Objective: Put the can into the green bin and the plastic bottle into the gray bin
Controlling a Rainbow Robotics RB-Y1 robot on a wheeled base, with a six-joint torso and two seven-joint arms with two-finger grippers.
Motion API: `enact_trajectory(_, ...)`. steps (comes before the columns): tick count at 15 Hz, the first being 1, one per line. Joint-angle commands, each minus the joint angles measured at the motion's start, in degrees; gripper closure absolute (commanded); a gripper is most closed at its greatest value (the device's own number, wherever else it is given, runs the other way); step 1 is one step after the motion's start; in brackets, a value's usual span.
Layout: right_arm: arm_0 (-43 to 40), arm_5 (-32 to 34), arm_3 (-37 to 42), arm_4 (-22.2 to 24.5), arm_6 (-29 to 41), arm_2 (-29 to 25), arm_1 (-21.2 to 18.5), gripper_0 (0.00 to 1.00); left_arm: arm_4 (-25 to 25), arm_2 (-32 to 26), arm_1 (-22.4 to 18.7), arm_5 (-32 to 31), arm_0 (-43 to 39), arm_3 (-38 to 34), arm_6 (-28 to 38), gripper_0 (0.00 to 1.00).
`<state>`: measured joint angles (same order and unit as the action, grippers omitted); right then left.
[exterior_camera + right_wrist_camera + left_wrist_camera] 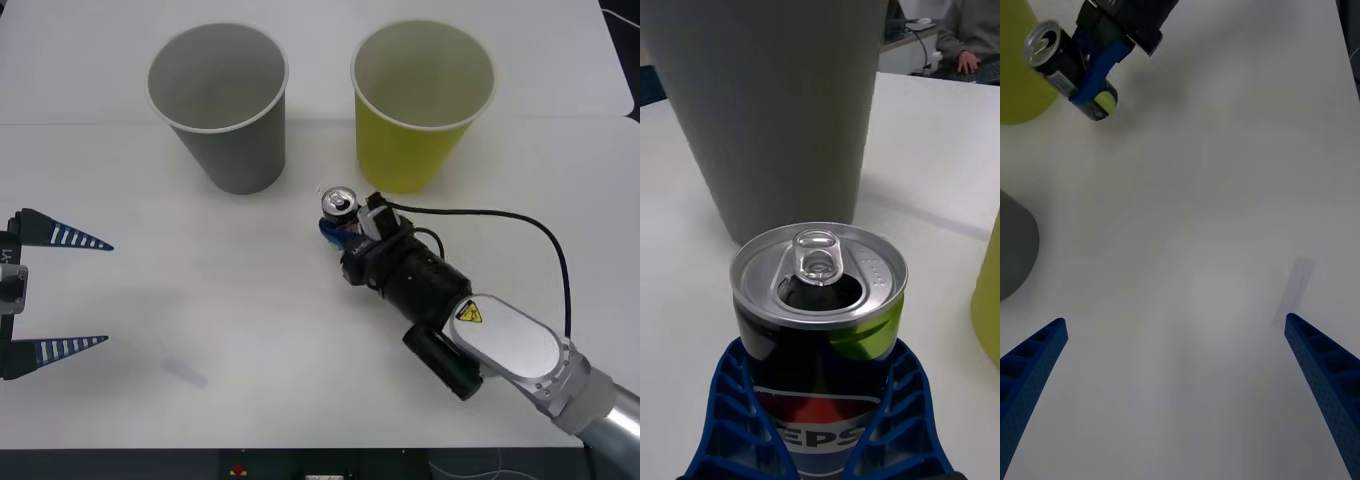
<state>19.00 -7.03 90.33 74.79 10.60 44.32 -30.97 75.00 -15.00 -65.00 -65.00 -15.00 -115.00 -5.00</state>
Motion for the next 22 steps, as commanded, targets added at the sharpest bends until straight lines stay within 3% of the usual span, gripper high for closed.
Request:
enact_trajectory(1,-1.60,7.73,4.41,-0.35,0.30,-2.31,-5.77,1.00,0.00,0.00,0.00,0.00,0.00,0.00,0.00,0.00)
enact_trajectory(5,-2.74,18.45,8.98,-1.58,2.06,-6.36,-13.68,1.00,0.00,0.00,0.00,0.00,0.00,0.00,0.00,0.00)
enact_trajectory(11,-3.00,32.08,16.10,-10.01,12.87,-12.42,-27.04,1.00,0.00,0.00,0.00,0.00,0.00,0.00,0.00,0.00)
enact_trajectory(14,-4.76,37.88,19.71,-10.89,20.52,-17.78,-31.35,1.00,0.00,0.00,0.00,0.00,0.00,0.00,0.00,0.00)
enact_trajectory(17,-6.78,47.55,20.94,-7.73,23.94,-27.19,-31.79,1.00,0.00,0.00,0.00,0.00,0.00,0.00,0.00,0.00)
enact_trajectory(22,-7.66,66.18,25.77,5.01,41.52,-44.41,-29.41,1.00,0.00,0.00,0.00,0.00,0.00,0.00,0.00,0.00)
